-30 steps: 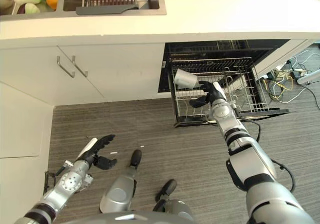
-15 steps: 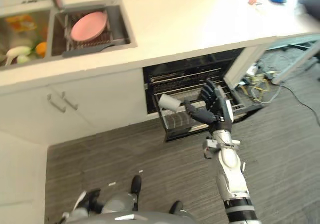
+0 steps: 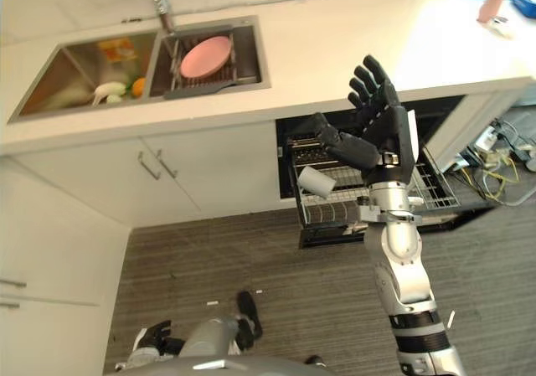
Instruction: Place the dishes in the dishwasher.
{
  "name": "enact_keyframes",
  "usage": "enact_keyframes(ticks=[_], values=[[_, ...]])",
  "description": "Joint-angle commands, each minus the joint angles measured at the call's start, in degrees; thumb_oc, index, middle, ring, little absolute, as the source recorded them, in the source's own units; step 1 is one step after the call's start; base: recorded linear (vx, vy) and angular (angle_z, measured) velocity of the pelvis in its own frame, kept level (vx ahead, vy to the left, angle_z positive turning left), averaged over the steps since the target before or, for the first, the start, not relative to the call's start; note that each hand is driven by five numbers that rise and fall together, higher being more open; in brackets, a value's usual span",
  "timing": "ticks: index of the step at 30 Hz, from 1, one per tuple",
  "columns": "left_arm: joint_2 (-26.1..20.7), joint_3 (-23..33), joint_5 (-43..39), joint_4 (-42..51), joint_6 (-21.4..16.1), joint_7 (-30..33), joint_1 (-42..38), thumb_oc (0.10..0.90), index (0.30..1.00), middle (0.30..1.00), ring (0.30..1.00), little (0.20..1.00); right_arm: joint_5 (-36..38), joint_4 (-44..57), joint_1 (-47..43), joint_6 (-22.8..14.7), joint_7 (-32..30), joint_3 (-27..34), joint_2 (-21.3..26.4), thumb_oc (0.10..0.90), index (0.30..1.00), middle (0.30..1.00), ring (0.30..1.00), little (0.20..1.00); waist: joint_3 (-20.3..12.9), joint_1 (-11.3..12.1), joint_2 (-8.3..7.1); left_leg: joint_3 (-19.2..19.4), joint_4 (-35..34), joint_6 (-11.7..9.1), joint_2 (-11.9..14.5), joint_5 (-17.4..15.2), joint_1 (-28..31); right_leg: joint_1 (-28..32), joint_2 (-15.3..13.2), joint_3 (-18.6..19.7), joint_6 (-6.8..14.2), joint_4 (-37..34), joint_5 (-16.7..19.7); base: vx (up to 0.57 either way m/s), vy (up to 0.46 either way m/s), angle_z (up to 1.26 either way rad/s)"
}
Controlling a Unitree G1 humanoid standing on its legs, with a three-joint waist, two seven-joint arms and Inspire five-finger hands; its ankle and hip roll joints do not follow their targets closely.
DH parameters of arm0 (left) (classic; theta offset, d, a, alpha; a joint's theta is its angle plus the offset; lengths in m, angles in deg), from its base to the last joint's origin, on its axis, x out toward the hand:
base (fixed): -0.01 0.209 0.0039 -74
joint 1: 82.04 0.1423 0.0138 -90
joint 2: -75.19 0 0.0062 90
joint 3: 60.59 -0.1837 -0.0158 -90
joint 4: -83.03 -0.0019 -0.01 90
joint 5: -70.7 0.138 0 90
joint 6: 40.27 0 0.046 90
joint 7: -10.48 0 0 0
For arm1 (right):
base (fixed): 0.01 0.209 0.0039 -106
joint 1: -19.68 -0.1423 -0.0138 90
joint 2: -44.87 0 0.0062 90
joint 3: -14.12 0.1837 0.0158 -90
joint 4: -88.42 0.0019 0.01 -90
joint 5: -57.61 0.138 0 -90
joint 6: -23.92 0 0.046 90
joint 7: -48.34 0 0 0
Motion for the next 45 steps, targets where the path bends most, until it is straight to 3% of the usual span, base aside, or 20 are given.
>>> enact_keyframes(ticks=[1, 3, 5, 6, 7, 8, 9, 12, 16, 21, 24, 26, 28, 29, 32, 33, 35, 41, 43, 45], values=[[-2.01, -2.5, 1.95, -1.63, 0.25, 0.81, 2.15, 0.8, 0.9, 0.9, 0.9, 0.9, -4.55, 6.7, -3.18, -6.02, 0.83, 5.22, 1.37, 0.8, 0.9, 0.9, 0.9, 0.9, -2.04, -0.76, -1.31, -9.31, -6.41, 0.2, -1.48, 3.51, 8.31, 1.48, -6.59, 6.26, 2.39, 7.48, 0.81, 0.27, 0.34, -0.01], [-1.94, -3.17, 3.49, -1.56, 0.31, 0.26, 2.18, 0.8, 0.9, 0.9, 0.9, 0.9, -6.67, 7.25, -0.83, -5.53, 1.22, 6.85, 1.66, 0.8, 0.9, 0.9, 0.9, 0.9, -2.04, -2.21, -0.99, -9.66, -8.33, 2.45, -4.25, 1.84, 11.22, -0.55, -10.25, 7.93, 2.74, 17.55, 1.92, 0.32, 0.387, 0.21], [-2.02, -3.94, 4.02, -1.16, 0.16, -0.2, 1.94, 0.8, 0.9, 0.9, 0.9, 0.9, -8.22, 7.16, 0.75, -5.28, 1.25, 8.48, 1.2, 0.8, 0.9, 0.9, 0.9, 0.9, -1.35, -4.75, -0.23, -11.94, -11.82, 4.41, -6.74, 0.95, 14.84, -5.46, -12.2, 12.72, 3.59, 27.27, 3.71, 0.24, 0.318, 0.84], [-2.36, -5.54, 5.11, -0.51, 0.09, -0.46, 0.86, 0.8, 0.9, 0.9, 0.9, 0.9, -8.36, 6.18, 1.69, -5.49, 0.33, 9.84, 0.29, 0.8, 0.9, 0.9, 0.9, 0.9, -0.99, -7.56, 0.8, -13.54, -14.64, 5.34, -7.1, 1.58, 16.33, -11.88, -7.21, 20.85, 3.23, 33.17, 2.86, 0.12, 0.215, 0.95], [-2.36, -5.55, 5.11, -0.51, 0.09, -0.45, 0.86, 0.8, 0.9, 0.9, 0.9, 0.9, -8.36, 6.17, 1.7, -5.49, 0.33, 9.85, 0.29, 0.8, 0.9, 0.9, 0.9, 0.9, -1.09, -7.47, 0.78, -13.46, -14.64, 5.34, -7.11, 1.58, 16.24, -12.06, -7.23, 20.95, 3.22, 33.26, 2.83, 0.12, 0.127, 1.04], [-2.47, -6.77, 5.73, 0.06, -0.07, -0.76, 0.08, 0.8, 0.9, 0.9, 0.9, 0.9, -8.52, 6.34, 2.66, -5.47, 0.11, 11.38, 0.17, 0.8, 0.9, 0.9, 0.9, 0.9, -0.97, -9.65, 1.02, -16.25, -15.03, 5.02, -6.94, 1.7, 16.07, -14.67, -0.51, 28.4, 2.89, 32.74, 0.32, 0.17, 0.034, 1.05], [-2.67, -7.79, 5.96, 0.83, -0.31, -1.42, -1.02, 0.8, 0.9, 0.9, 0.9, 0.9, -8.19, 6.57, 3.6, -5.88, -0.53, 13.29, -0.57, 0.8, 0.9, 0.9, 0.9, 0.9, -0.33, -11.45, 0.49, -19.79, -15.03, 5.0, -8.59, 0.82, 16.17, -16.64, 4.1, 34.64, 2.76, 30.19, -2.21, 0.16, 0.028, 0.85], [-2.52, -9.02, 7.35, 1.4, -0.49, -2.21, -2.42, 0.8, 0.9, 0.9, 0.9, 0.9, -8.34, 6.73, 3.64, -6.4, -1.3, 14.64, -1.68, 0.8, 0.9, 0.9, 0.9, 0.9, -0.49, -11.35, 0.45, -20.58, -15.03, 4.97, -8.93, 0.35, 16.15, -17.62, 5.64, 35.15, 0.75, 21.7, -2.01, 0.16, -0.035, 1.04], [-2.28, -9.34, 7.93, 0.98, -0.15, -2.9, -2.59, 0.8, 0.9, 0.9, 0.9, 0.9, -8.65, 6.42, 5.06, -6.84, -2.21, 15.99, -2.3, 0.8, 0.9, 0.9, 0.9, 0.9, -1.07, -12.75, 0.3, -22.64, -15.03, 4.97, -9.86, -1.01, 17.66, -18.73, 8.37, 38.09, 0.18, 16.47, 0.11, 0.17, -0.057, 0.26], [-1.19, -9.85, 9.19, 1.55, -0.52, -2.98, -2.81, 0.8, 0.9, 0.9, 0.9, 0.9, -11.23, 7.14, 7.56, -6.48, -2.63, 18.47, -1.26, 0.8, 0.9, 0.9, 0.9, 0.9, -2.0, -13.53, 1.07, -24.44, -14.77, 3.99, -10.87, -1.63, 20.31, -13.76, 7.56, 35.57, -0.79, 12.02, 0.51, 0.18, -0.098, 0.04], [-1.09, -10.56, 8.48, 3.45, -1.02, -2.81, -3.54, 0.8, 0.9, 0.9, 0.9, 0.9, -9.63, 6.3, 6.64, -7.02, -3.14, 19.7, -1.13, 0.8, 0.9, 0.9, 0.9, 0.9, -1.1, -14.05, 0.47, -23.63, -4.95, 2.43, -10.97, -4.92, 18.43, -11.58, 6.0, 34.71, -1.57, 10.19, 0.98, 0.07, -0.13, 0.36], [-0.94, -10.64, 6.43, 5.03, -1.5, -2.55, -3.78, 0.8, 0.9, 0.9, 0.9, 0.9, -8.85, 6.82, 6.12, -7.17, -3.31, 19.82, -0.44, 0.8, 0.9, 0.9, 0.9, 0.9, -0.21, -13.74, -0.51, -22.03, 1.21, 0.06, -8.9, -3.93, 15.26, -9.2, 4.72, 34.86, -2.12, 8.89, 0.73, 0.08, -0.068, 0.11], [-0.97, -11.14, 6.82, 5.52, -1.57, -2.47, -4.05, 0.8, 0.9, 0.9, 0.9, 0.9, -8.78, 6.88, 6.32, -6.99, -3.37, 20.34, -0.55, 0.8, 0.9, 0.9, 0.9, 0.9, -0.26, -13.89, -0.55, -20.89, -0.32, -0.06, -7.34, -3.69, 14.56, -8.58, 4.27, 34.46, -1.93, 8.29, 0.47, 0.09, 0.025, 0.08], [-0.66, -12.52, 7.84, 4.84, -1.2, -2.19, -4.59, 0.8, 0.9, 0.9, 0.9, 0.9, -8.93, 6.78, 6.08, -6.93, -3.74, 19.87, -0.34, 0.8, 0.9, 0.9, 0.9, 0.9, -0.58, -12.6, -0.67, -22.56, -3.42, -0.24, -5.27, -0.88, 12.15, -7.23, 3.63, 35.08, -1.44, 7.22, 0.36, 0.1, 0.045, 0.06], [-0.27, -12.74, 7.18, 5.11, -1.41, -1.93, -4.22, 0.8, 0.9, 0.9, 0.9, 0.9, -8.62, 6.76, 6.26, -6.73, -3.16, 19.03, 0.08, 0.8, 0.9, 0.9, 0.9, 0.9, -1.1, -12.45, -0.29, -24.73, -5.53, -0.2, -5.61, 0.14, 12.86, -7.37, 4.14, 35.81, -1.44, 6.47, 0.38, 0.12, 0.046, -0.23], [0.09, -12.97, 7.46, 5.41, -1.51, -2.49, -3.81, 0.8, 0.9, 0.9, 0.9, 0.9, -8.33, 7.04, 7.36, -6.78, -2.37, 19.64, -0.23, 0.8, 0.9, 0.9, 0.9, 0.9, -2.22, -13.37, 0.41, -23.12, -9.54, -0.01, -5.32, 0.63, 15.31, -7.45, 4.48, 35.44, -1.3, 6.18, 0.46, 0.17, 0.084, -0.84], [0.34, -13.73, 7.67, 6.11, -1.88, -3.44, -3.73, 0.8, 0.9, 0.9, 0.9, 0.9, -8.78, 7.25, 8.11, -6.69, -2.25, 20.2, -0.64, 0.8, 0.9, 0.9, 0.9, 0.9, -3.23, -13.8, 0.97, -22.61, -14.49, 0.25, -5.88, 1.41, 18.57, -7.63, 4.93, 35.26, -1.36, 6.24, 0.35, 0.13, 0.081, -0.55], [0.22, -15.11, 8.08, 6.91, -1.9, -4.67, -3.67, 0.8, 0.9, 0.9, 0.9, 0.9, -9.46, 6.45, 8.74, -5.98, -3.03, 20.21, -1.13, 0.8, 0.9, 0.9, 0.9, 0.9, -3.35, -13.83, 0.45, -22.07, -15.03, 0.95, -6.13, 0.33, 20.02, -7.47, 5.21, 35.29, -1.11, 8.02, -0.69, 0.06, 0.028, -0.06], [-0.26, -14.32, 7.4, 7.04, -1.55, -4.49, -3.44, 0.8, 0.9, 0.9, 0.9, 0.9, -9.08, 4.91, 8.21, -5.79, -3.21, 19.82, -1.41, 0.8, 0.9, 0.9, 0.9, 0.9, -2.26, -13.59, -0.11, -21.33, -15.03, 1.52, -5.33, 0.08, 19.99, -10.79, 5.95, 34.73, -0.13, 15.79, -1.59, -0.02, -0.009, 0.19], [-0.93, -12.19, 5.34, 6.72, -1.35, -3.98, -2.72, 0.8, 0.9, 0.9, 0.9, 0.9, -9.0, 4.6, 8.46, -5.81, -2.84, 20.26, -1.39, 0.8, 0.9, 0.9, 0.9, 0.9, -0.65, -14.2, -0.75, -20.44, -15.03, 1.64, -3.77, -0.17, 19.92, -16.61, 6.9, 34.68, 3.35, 25.46, -0.42, -0.04, -0.063, 0.21]])
